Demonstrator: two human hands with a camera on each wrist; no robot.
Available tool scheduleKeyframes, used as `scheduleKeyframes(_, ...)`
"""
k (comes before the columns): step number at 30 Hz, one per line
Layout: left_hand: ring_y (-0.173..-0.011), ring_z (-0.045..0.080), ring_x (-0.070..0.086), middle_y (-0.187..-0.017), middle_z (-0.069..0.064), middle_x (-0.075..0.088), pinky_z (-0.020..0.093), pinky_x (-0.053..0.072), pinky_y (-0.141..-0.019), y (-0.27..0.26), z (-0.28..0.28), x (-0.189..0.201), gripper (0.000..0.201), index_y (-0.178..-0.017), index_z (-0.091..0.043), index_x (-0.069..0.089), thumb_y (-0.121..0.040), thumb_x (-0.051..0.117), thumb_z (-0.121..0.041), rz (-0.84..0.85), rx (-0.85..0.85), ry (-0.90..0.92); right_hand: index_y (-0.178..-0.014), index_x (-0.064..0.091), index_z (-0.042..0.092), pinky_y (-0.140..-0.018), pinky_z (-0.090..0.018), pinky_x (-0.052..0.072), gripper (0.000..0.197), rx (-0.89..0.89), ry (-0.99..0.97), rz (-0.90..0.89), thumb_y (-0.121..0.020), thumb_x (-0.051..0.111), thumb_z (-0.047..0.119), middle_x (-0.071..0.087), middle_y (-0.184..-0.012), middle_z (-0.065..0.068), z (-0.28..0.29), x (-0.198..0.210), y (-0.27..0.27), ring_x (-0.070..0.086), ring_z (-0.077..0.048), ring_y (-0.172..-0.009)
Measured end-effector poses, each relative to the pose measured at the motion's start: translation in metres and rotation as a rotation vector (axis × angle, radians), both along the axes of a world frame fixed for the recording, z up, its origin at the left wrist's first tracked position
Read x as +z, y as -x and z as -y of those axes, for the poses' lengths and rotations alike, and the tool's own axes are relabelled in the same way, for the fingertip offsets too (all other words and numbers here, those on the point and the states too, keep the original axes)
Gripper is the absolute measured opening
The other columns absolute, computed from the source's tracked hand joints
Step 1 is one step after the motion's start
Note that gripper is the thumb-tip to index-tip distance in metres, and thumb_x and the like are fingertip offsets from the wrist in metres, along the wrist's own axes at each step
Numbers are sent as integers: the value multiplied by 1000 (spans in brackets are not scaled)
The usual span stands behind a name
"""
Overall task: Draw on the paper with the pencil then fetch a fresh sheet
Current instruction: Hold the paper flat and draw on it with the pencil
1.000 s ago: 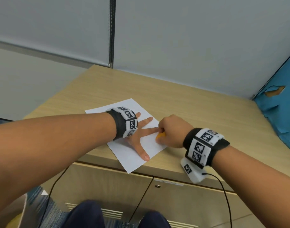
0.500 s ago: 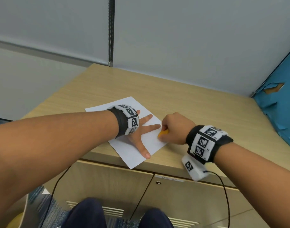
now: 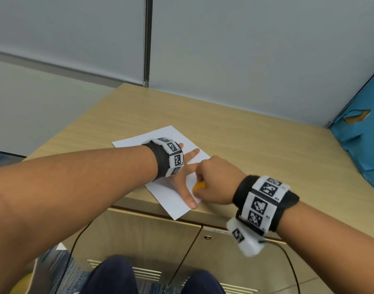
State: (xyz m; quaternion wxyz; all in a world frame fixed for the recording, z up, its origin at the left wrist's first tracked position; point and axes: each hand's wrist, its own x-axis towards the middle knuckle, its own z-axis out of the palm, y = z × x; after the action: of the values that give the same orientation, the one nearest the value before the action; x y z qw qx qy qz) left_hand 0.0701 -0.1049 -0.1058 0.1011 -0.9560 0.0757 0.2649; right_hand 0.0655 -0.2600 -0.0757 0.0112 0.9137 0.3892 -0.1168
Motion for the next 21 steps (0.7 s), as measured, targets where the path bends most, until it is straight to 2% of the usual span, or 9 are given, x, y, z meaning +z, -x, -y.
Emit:
scheduleKeyframes(3, -142, 49, -30, -155, -5, -42, 70, 0, -114, 0, 0, -1, 140, -139, -61, -27, -29, 49, -104, 2, 8, 19, -88, 76, 10, -68, -38, 58, 24, -71, -36, -28, -79, 75, 32, 73, -86, -7, 4, 4, -12, 68, -26, -79)
scheduleKeyframes(6, -141, 49, -32, -157, -4, -40, 72, -3, -112, 0, 1, -8, 146, -137, -61, -31, -21, 44, -105, 26, 18, 21, -88, 71, 7, -61, -34, 54, 23, -167, -77, 57, -79, 70, 28, 69, -87, -11, 8, 5, -35, 67, -30, -78)
scheduleKeyframes(8, -141, 49, -32, -157, -3, -40, 70, -3, -114, 0, 0, -7, 144, -143, -59, -23, -26, 47, -105, 33, 13, 18, -91, 72, 8, -58, -29, 49, 21, -73, -42, 49, -83, 70, 27, 69, -86, -8, 0, 2, -16, 64, -24, -74)
scheduleKeyframes(10, -142, 49, -31, -156, -2, -42, 69, -1, -115, 0, -1, -5, 139, -146, -59, -14, -31, 50, -104, 33, 3, 22, -89, 74, 8, -59, -32, 52, 23, 28, -9, -12, -82, 72, 30, 72, -84, -8, -4, -3, 1, 64, -24, -72)
scheduleKeyframes(13, -142, 51, -29, -157, -4, -40, 70, -1, -113, 0, 1, -6, 142, -135, -64, -29, -20, 42, -108, 38, 8, 27, -87, 74, 3, -65, -41, 58, 29, -125, -52, -12, -79, 73, 31, 74, -86, -14, 5, 7, -28, 69, -32, -79)
scheduleKeyframes(15, -143, 51, -28, -157, -6, -39, 72, -2, -112, -1, 1, -8, 146, -134, -64, -32, -15, 40, -108, 37, 18, 28, -85, 69, 6, -58, -35, 52, 24, -177, -81, 42, -80, 71, 29, 69, -83, -10, 7, 6, -39, 67, -31, -76)
scheduleKeyframes(17, -143, 49, -29, -156, -6, -41, 71, -1, -113, 0, 0, -4, 143, -139, -63, -26, -23, 47, -106, 30, 16, 35, -87, 70, 8, -59, -31, 51, 20, -75, -41, 41, -82, 70, 27, 68, -82, -7, -1, 3, -17, 65, -26, -74)
scheduleKeyframes(19, -143, 48, -29, -155, -6, -43, 70, 0, -115, 2, -2, -1, 138, -144, -60, -19, -35, 54, -102, 22, 14, 41, -89, 74, 11, -62, -31, 53, 21, 26, -16, -13, -82, 73, 31, 71, -83, -5, -2, -3, 1, 66, -22, -75)
scheduleKeyframes(21, -143, 48, -29, -156, -6, -41, 72, -1, -113, 4, -1, 0, 139, -140, -61, -25, -34, 53, -103, 20, 14, 46, -86, 73, 13, -63, -33, 54, 21, -75, -45, -26, -80, 74, 34, 70, -84, -3, 5, 2, -17, 66, -23, -77)
